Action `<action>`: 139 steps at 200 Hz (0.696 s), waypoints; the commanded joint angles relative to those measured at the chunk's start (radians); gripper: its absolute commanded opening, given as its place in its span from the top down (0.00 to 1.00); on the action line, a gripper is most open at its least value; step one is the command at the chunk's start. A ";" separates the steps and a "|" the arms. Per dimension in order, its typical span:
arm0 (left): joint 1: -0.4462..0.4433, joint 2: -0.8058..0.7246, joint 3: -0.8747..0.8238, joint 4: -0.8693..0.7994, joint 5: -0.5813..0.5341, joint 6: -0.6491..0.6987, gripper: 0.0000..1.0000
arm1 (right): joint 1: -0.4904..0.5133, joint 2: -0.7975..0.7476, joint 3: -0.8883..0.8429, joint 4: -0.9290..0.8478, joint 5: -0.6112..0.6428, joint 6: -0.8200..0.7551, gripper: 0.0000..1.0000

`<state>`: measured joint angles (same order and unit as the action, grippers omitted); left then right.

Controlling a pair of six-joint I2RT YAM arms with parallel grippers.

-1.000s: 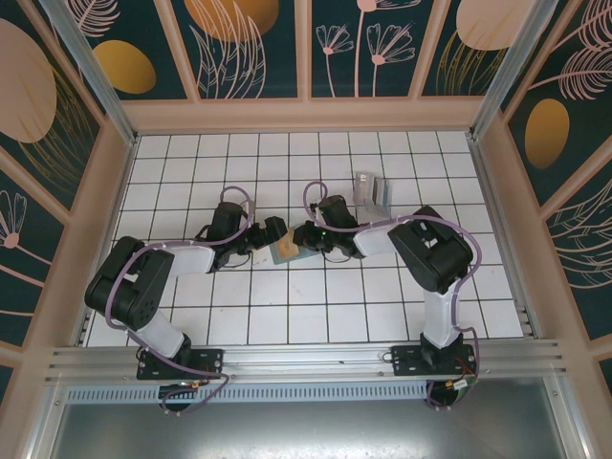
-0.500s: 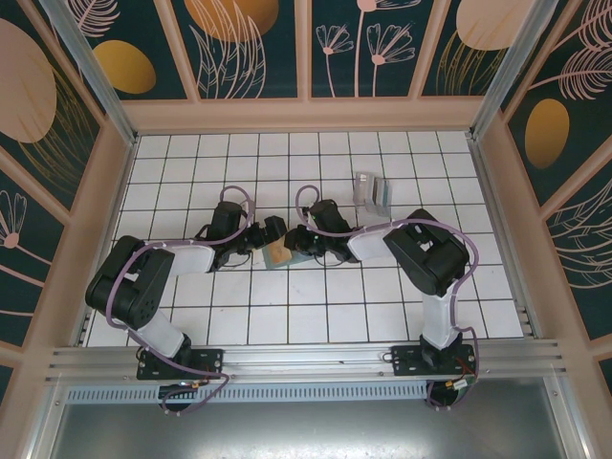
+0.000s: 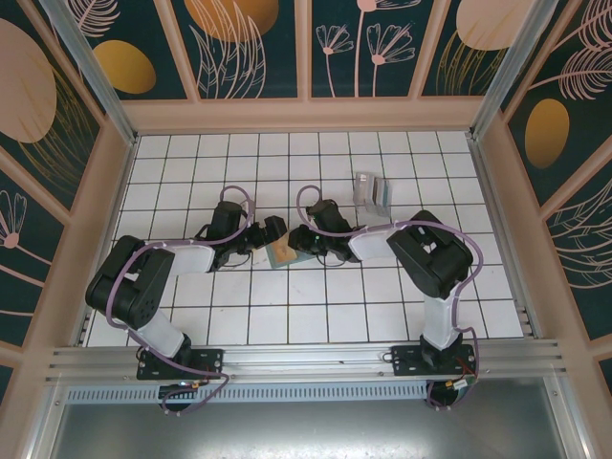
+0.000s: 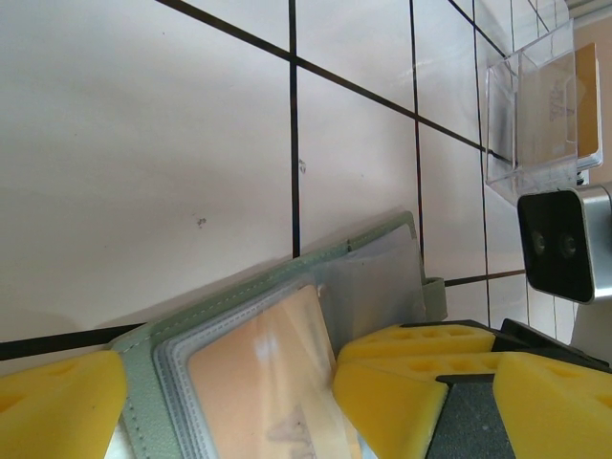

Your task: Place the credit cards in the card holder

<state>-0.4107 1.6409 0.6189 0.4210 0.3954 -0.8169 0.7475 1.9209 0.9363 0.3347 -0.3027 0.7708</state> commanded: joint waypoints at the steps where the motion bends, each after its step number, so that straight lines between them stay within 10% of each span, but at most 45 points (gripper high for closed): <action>1: 0.002 0.060 -0.020 -0.030 0.006 -0.017 0.01 | 0.011 -0.035 0.007 -0.058 0.063 -0.028 0.77; 139: 0.003 0.087 -0.026 0.008 0.029 -0.038 0.01 | 0.069 -0.005 0.015 -0.020 0.053 -0.016 0.89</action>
<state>-0.4038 1.6505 0.6182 0.4416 0.4107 -0.8406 0.7898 1.9022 0.9363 0.2890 -0.2176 0.7391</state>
